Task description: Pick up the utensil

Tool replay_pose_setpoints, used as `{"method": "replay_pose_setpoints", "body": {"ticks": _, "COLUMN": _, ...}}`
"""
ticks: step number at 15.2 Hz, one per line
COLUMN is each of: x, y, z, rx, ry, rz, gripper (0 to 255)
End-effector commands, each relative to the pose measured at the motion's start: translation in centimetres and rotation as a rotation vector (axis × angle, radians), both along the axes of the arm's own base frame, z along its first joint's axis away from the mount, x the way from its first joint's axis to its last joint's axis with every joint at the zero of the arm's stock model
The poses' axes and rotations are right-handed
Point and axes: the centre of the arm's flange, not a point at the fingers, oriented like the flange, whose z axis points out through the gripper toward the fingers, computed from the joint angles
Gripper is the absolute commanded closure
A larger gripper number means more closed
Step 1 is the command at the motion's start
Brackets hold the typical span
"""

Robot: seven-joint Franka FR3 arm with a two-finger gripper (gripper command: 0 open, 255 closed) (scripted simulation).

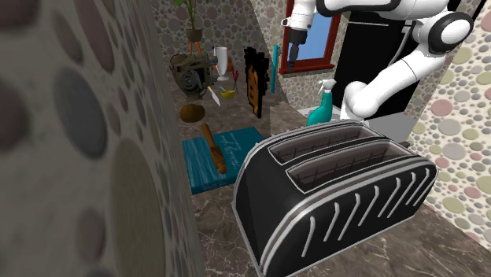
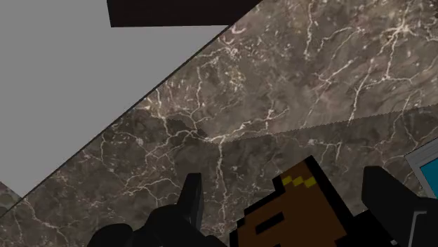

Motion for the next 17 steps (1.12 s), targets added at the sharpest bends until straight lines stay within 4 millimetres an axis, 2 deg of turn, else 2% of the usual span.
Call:
{"method": "replay_pose_setpoints", "body": {"ticks": 1, "x": 0.0, "y": 0.0, "z": 0.0, "rx": 0.0, "ry": 0.0, "rz": 0.0, "gripper": 0}}
{"method": "replay_pose_setpoints", "body": {"ticks": 9, "x": 1.5, "y": 10.3, "z": -2.5, "rx": 0.009, "ry": 0.039, "rz": -0.169, "gripper": 0}}
{"method": "replay_pose_setpoints", "body": {"ticks": 17, "x": 4.7, "y": 20.2, "z": -5.0, "rx": 0.018, "ry": 0.079, "rz": -0.338, "gripper": 0}}
